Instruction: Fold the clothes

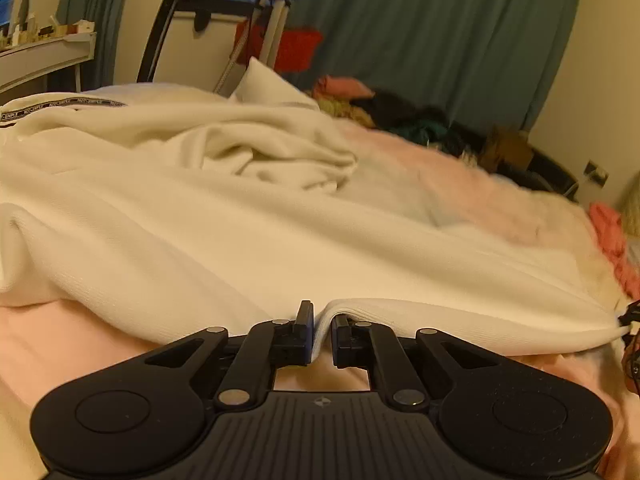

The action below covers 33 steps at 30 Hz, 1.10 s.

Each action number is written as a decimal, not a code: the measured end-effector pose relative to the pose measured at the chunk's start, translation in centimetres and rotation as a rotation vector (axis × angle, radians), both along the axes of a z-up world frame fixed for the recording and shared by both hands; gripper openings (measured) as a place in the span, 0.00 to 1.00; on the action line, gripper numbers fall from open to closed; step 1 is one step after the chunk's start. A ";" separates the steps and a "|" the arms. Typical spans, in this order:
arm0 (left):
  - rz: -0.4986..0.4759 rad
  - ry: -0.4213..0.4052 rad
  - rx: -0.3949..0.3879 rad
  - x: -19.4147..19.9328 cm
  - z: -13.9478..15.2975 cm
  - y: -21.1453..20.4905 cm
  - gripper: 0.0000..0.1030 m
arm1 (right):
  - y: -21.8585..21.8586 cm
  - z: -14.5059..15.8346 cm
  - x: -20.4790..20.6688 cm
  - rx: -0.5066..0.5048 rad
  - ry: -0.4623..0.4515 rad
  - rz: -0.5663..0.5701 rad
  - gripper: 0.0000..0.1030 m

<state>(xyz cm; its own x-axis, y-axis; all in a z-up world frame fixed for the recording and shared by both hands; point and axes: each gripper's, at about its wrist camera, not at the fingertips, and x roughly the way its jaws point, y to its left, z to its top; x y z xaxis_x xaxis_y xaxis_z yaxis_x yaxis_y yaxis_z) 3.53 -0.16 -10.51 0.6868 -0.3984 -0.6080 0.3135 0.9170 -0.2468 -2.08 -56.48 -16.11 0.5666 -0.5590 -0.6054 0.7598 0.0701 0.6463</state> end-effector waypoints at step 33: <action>0.765 0.331 -0.440 4.8 1.1 20.7 0.94 | 17.7 8.4 8.1 -0.246 0.106 0.684 0.82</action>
<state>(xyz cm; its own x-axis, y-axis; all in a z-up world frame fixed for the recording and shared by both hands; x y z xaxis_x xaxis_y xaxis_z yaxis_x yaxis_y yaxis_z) 8.34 20.50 -9.44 0.6765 -0.1506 -0.7208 -0.4834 0.6475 -0.5890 5.99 -38.80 -7.75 0.7827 -0.2281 -0.5791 0.5517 0.6848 0.4761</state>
